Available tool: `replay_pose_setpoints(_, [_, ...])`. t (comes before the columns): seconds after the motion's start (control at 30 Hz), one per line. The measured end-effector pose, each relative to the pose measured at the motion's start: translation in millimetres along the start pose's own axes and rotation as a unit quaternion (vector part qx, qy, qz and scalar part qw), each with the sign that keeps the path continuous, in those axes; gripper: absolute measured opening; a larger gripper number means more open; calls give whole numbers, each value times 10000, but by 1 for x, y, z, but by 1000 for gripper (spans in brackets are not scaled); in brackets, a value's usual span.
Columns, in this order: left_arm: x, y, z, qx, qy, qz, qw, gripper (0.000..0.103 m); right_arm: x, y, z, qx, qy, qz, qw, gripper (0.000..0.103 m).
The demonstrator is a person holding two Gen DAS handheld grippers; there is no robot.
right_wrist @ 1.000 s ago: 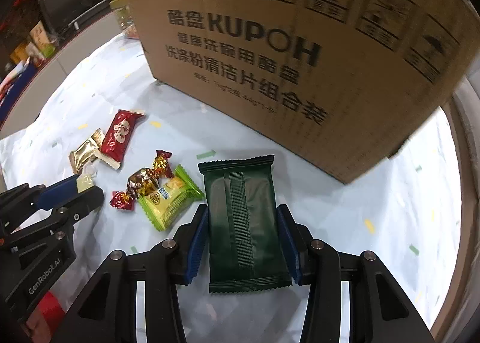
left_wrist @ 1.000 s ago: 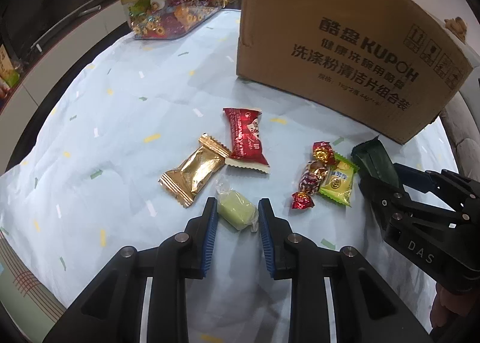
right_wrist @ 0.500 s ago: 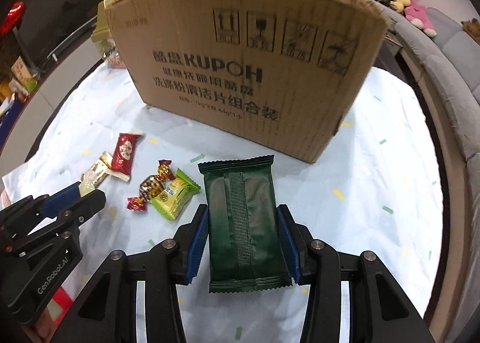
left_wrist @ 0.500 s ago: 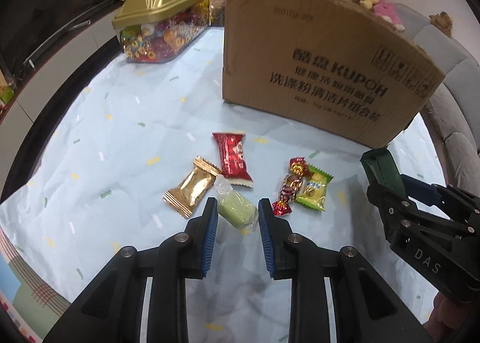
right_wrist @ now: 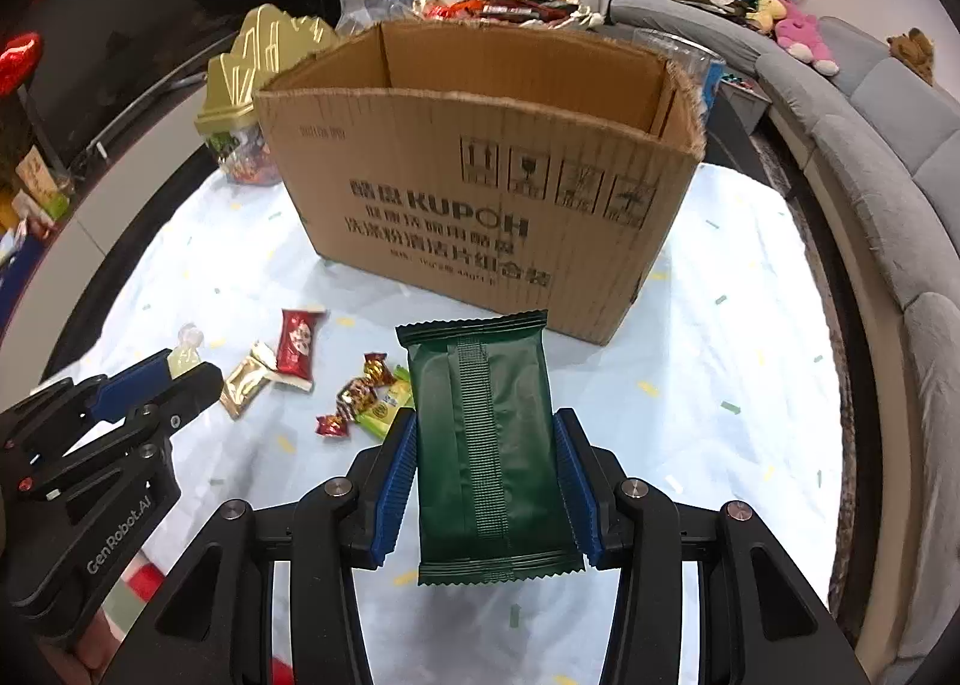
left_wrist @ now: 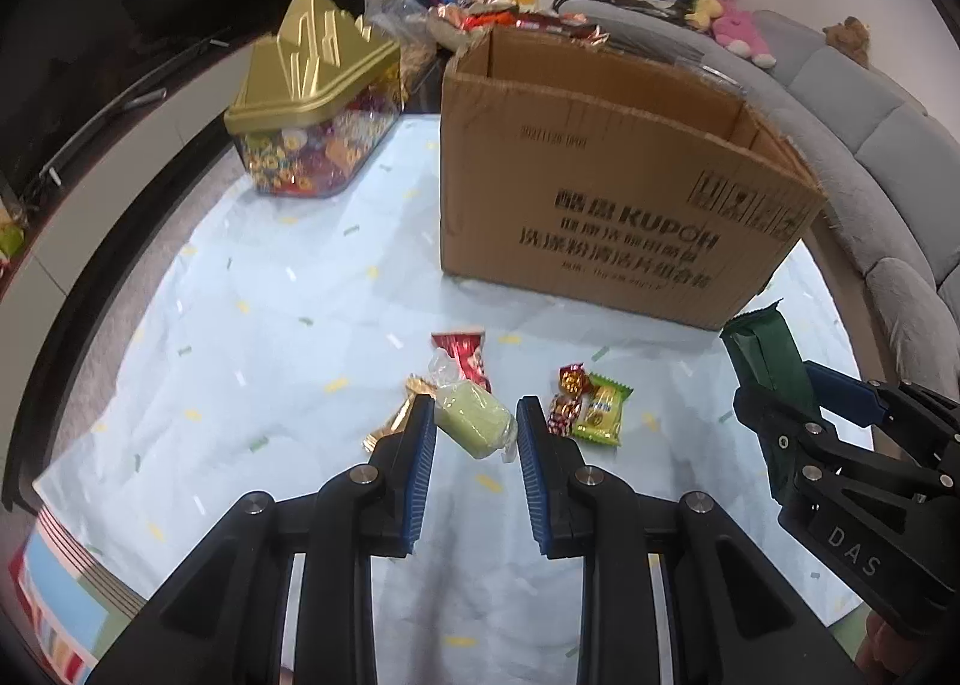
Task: Organize snacks
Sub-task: 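Carry both items over the box and open both tools to drop them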
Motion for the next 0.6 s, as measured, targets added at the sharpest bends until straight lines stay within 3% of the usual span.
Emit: replay_pose_setpoints(0.6, [50,-54,-8,-140,485,-586,9970,28,24,-58,7,-99,146,-458,9988,46])
Point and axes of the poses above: each gripper's, at about its wrist camera, not at the fingertips, and y roughly the way its jaws point, z to its left, x to its top, the point moved 7 cm from there along y, roughly the way its jaws point, and after that the axes turned 4 degrees about z, right-handed, at the moved point
